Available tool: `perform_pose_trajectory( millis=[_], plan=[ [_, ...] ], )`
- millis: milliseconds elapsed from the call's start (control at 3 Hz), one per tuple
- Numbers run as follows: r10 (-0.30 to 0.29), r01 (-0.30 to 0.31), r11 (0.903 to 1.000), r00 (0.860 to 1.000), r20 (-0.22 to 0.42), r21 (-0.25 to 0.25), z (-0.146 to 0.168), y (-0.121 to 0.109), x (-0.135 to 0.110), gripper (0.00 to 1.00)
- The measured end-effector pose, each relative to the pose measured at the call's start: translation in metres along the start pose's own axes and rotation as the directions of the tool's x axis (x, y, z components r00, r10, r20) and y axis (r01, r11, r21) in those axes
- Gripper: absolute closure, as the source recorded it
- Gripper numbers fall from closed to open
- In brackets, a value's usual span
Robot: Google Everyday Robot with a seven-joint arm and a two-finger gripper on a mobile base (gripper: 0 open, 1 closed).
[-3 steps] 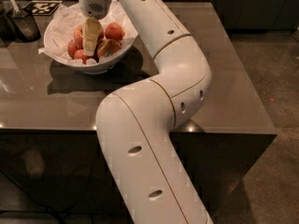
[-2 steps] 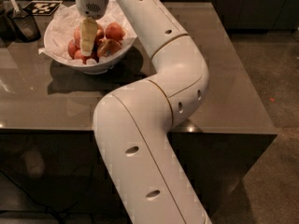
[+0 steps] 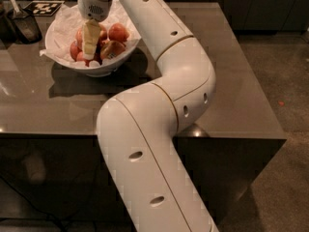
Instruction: Pick apple from white bowl
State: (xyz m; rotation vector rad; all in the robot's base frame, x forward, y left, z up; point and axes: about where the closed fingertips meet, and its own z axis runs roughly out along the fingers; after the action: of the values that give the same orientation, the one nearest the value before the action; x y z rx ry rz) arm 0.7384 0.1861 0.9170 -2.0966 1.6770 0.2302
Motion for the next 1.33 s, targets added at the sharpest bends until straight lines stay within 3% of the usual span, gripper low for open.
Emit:
perform_pose_trajectory(
  millis=[667, 1000, 1333],
  plan=[
    [0.054, -0.054, 0.9986, 0.998, 0.012, -0.003, 0.0001, -0.0013, 0.0258, 0.11],
    [0.054, -0.054, 0.9986, 0.998, 0.012, -0.003, 0.0001, -0.0013, 0.0258, 0.29],
    [0.054, -0.054, 0.9986, 0.998, 0.013, -0.003, 0.0001, -0.0013, 0.0258, 0.54]
  ],
)
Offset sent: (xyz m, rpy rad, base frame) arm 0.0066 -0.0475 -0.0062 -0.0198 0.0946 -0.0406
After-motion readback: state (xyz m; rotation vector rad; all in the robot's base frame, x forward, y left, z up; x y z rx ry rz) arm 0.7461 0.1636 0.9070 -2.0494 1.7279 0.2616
